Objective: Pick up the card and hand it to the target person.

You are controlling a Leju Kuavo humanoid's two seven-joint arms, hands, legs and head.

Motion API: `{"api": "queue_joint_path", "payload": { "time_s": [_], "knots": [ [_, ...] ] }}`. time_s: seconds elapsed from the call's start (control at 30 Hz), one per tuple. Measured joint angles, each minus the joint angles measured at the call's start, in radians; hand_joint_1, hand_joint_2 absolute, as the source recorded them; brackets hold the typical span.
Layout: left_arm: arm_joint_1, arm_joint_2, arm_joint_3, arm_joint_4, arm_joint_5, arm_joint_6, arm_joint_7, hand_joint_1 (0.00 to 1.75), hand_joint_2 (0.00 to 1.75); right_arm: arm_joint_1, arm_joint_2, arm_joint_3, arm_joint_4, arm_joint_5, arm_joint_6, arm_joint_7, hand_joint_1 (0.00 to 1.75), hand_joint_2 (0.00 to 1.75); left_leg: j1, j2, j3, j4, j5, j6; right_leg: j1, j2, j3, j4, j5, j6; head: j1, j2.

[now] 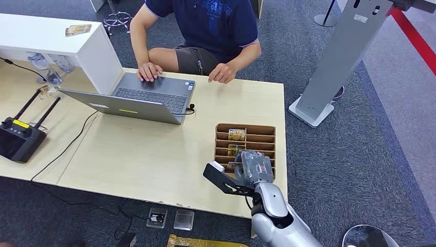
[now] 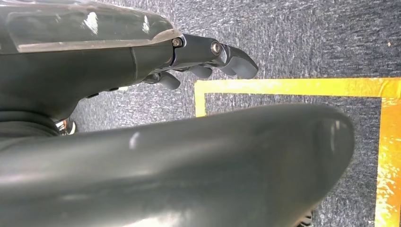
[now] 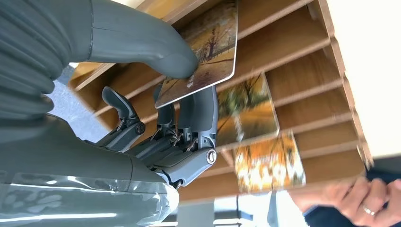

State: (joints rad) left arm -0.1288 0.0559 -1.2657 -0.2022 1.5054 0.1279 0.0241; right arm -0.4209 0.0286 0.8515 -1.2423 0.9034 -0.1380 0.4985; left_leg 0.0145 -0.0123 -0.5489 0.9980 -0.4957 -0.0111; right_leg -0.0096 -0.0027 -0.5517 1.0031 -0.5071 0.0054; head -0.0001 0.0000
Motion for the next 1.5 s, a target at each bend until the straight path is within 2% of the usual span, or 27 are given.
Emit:
{"api": "queue_joint_path", "payload": {
  "time_s": [0.33, 0.57, 0.73, 0.9, 1.13, 1.27, 1.5],
  "knots": [
    [-0.002, -0.001, 0.0, 0.0, -0.002, -0.003, 0.007, 0.0, 0.0, -0.061, -0.078, -0.069, -0.25, 0.059, 0.047, 0.054, 1.55, 1.75, 0.0, 0.0, 0.0, 0.0, 0.0, 0.0, 0.0, 0.0, 0.0, 0.0, 0.0, 0.0, 0.0, 0.0],
    [-0.017, -0.001, -0.004, 0.0, -0.017, -0.008, 0.027, 0.0, 0.0, -0.149, -0.099, -0.087, -0.277, 0.003, 0.055, 0.038, 1.55, 1.75, 0.0, 0.0, -0.001, 0.0, 0.0, 0.0, 0.0, 0.0, 0.0, 0.0, 0.0, 0.0, 0.0, 0.0],
    [-0.044, -0.001, -0.018, 0.0, -0.034, -0.007, 0.048, 0.0, 0.0, -0.272, -0.077, -0.083, -0.132, -0.048, -0.009, -0.042, 1.55, 1.75, 0.0, 0.0, -0.002, 0.0, 0.001, 0.0, 0.0, 0.0, 0.0, 0.001, 0.001, 0.0, 0.001, 0.0],
    [-0.065, -0.001, -0.03, 0.0, -0.035, 0.0, 0.054, 0.0, 0.0, -0.404, -0.003, -0.066, 0.115, -0.065, -0.076, -0.136, 1.55, 1.75, 0.0, -0.001, -0.002, 0.0, 0.002, -0.001, 0.0, -0.001, -0.001, 0.002, 0.001, 0.0, 0.0, 0.0],
    [-0.049, 0.011, -0.032, 0.0, -0.016, -0.044, 0.033, 0.0, 0.0, -0.482, 0.098, -0.038, 0.387, -0.063, -0.133, -0.191, 1.55, 1.75, 0.0, -0.001, -0.003, 0.0, 0.002, -0.001, 0.0, -0.001, -0.002, 0.002, 0.001, 0.0, -0.001, 0.0],
    [-0.035, 0.019, -0.032, 0.0, -0.014, -0.047, 0.03, 0.0, 0.0, -0.492, 0.131, -0.028, 0.483, -0.066, -0.149, -0.203, 0.0, 1.75, 0.0, -0.001, -0.003, 0.0, 0.002, -0.001, 0.0, -0.001, -0.002, 0.002, 0.001, 0.0, 0.0, 0.0],
    [-0.033, 0.024, -0.034, 0.0, -0.019, -0.052, 0.029, 0.0, 0.0, -0.499, 0.149, -0.017, 0.554, -0.067, -0.169, -0.207, 0.0, 1.75, 0.0, -0.001, -0.002, 0.0, 0.002, -0.001, 0.0, -0.001, -0.002, 0.002, 0.001, 0.0, 0.001, 0.0]
  ]
}}
